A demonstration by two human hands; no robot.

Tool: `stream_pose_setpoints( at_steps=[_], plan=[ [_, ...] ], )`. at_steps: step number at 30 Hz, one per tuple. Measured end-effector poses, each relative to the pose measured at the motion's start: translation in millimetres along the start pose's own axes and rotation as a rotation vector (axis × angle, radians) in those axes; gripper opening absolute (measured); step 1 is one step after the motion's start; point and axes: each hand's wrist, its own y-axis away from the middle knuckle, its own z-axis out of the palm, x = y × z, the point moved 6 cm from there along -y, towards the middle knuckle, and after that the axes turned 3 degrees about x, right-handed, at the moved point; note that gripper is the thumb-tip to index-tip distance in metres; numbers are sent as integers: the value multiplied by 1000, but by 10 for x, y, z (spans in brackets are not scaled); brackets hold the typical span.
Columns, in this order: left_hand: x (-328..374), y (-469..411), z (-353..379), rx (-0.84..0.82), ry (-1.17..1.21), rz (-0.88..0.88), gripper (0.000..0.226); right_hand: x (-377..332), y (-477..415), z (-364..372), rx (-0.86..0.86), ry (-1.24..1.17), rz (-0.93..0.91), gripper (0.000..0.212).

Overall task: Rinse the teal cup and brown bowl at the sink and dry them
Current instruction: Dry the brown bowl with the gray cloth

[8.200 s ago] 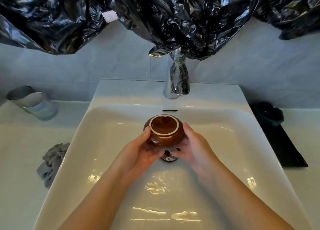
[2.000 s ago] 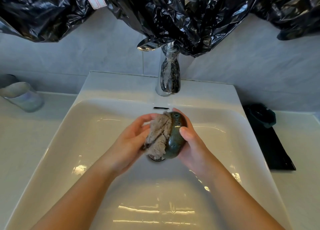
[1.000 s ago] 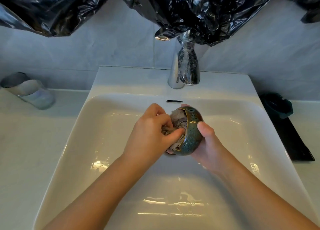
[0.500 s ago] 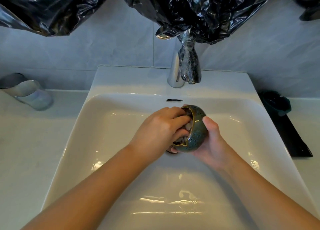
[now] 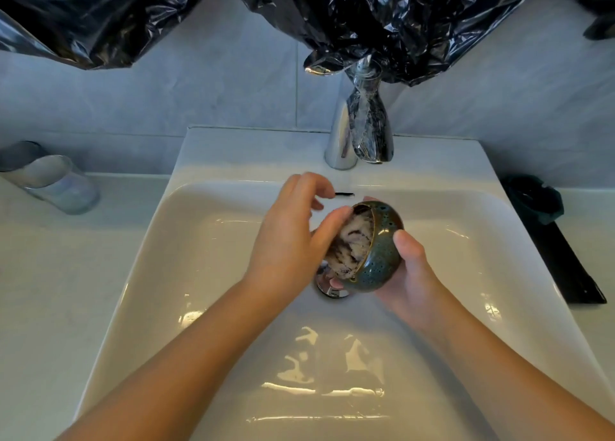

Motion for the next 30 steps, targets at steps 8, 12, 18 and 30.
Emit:
stream_pose_setpoints(
  at_steps=[8,12,18,30],
  plan=[
    [61,246,119,-398,-219,728,33,56,5,68,-73,-142,120,83],
    [121,206,223,-310,-329,740,18,104,25,101,-100,-76,128,74],
    [7,75,215,-105,-312,363,33,138,19,115,-40,20,73,81],
    [82,259,-144,-91,-82,605,13,67,14,86,-58,-137,102,85]
  ],
)
